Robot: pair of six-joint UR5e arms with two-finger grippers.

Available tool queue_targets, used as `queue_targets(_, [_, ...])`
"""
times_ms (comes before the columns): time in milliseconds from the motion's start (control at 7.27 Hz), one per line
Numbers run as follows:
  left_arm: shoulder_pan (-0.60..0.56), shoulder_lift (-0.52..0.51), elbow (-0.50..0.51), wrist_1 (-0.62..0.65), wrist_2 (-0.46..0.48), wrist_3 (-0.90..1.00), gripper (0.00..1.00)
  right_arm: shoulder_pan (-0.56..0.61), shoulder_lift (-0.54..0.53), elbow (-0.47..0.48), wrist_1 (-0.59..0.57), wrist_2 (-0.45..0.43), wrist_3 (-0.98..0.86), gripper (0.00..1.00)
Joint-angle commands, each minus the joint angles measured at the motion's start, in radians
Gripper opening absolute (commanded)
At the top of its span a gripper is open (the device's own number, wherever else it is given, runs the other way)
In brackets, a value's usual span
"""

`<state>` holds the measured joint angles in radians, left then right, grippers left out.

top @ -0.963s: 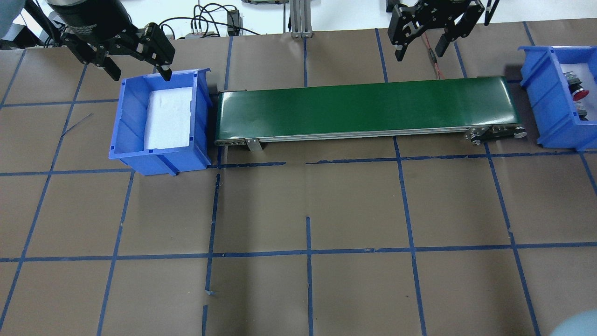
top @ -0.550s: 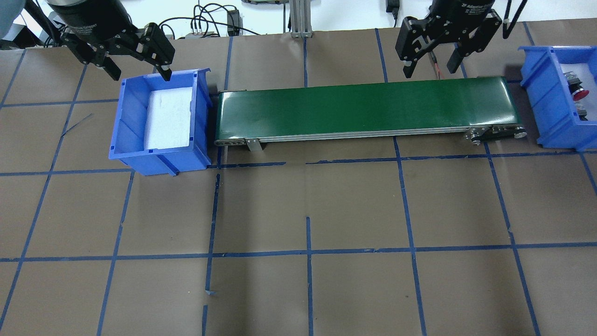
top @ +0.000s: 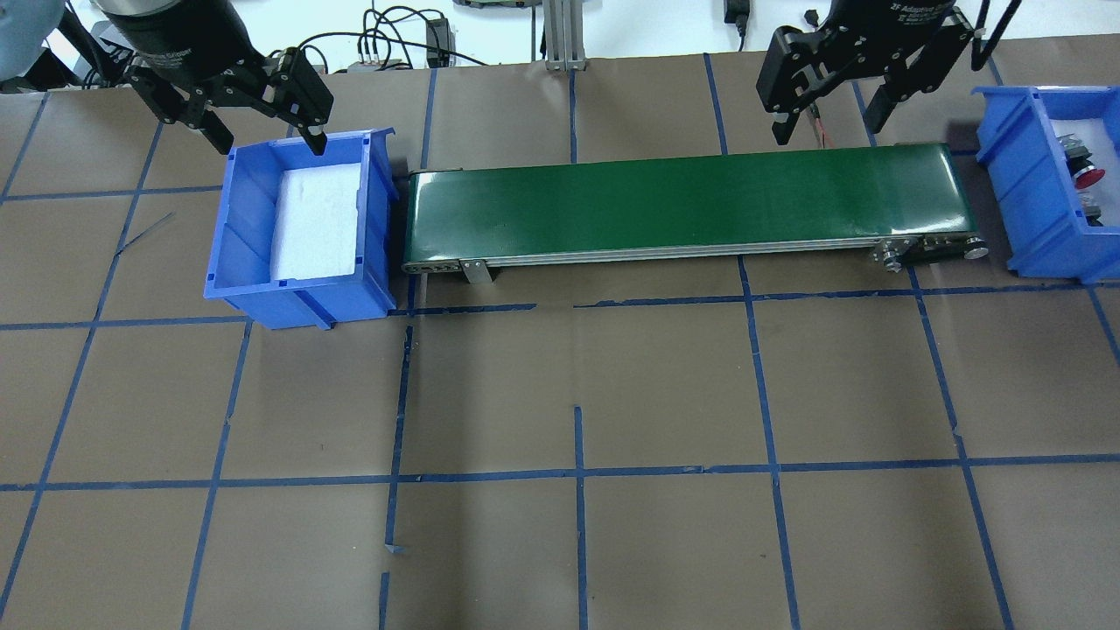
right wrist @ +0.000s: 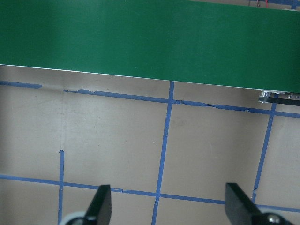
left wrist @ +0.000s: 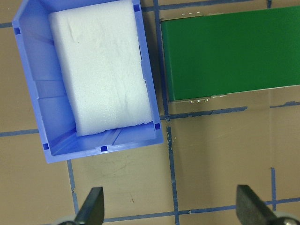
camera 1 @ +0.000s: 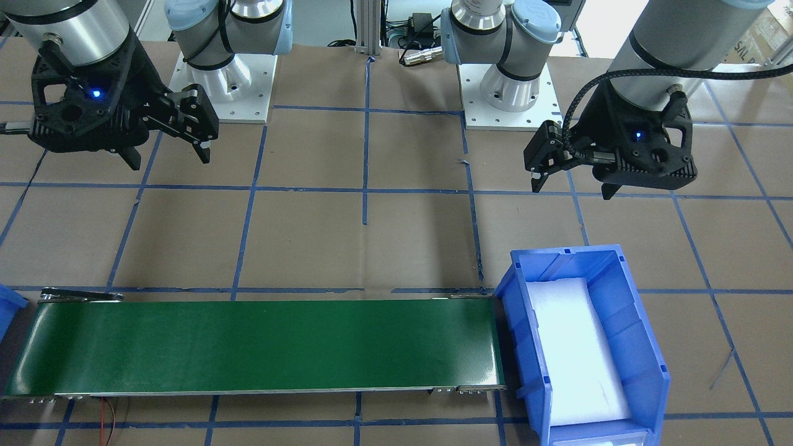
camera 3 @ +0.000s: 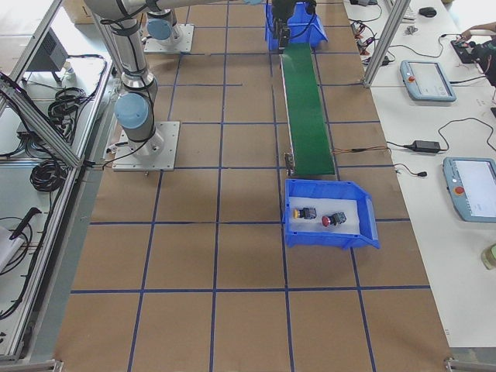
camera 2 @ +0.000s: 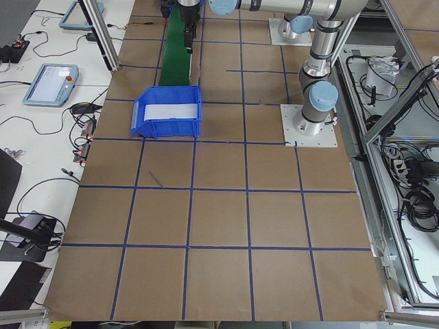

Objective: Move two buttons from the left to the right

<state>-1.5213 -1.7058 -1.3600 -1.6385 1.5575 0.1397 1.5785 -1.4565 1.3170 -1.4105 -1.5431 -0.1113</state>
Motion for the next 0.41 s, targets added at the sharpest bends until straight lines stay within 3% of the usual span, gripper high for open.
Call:
queue_targets(0, [0.000, -0.005, -0.001, 0.000, -0.001, -0.002, 1.00, 0.000, -0.002, 0.011, -0.002, -0.002, 0.005, 0.88])
queue_targets(275, [0.000, -0.005, -0.001, 0.000, -0.001, -0.002, 1.00, 0.000, -0.002, 0.016, -0.004, 0.000, 0.005, 0.88])
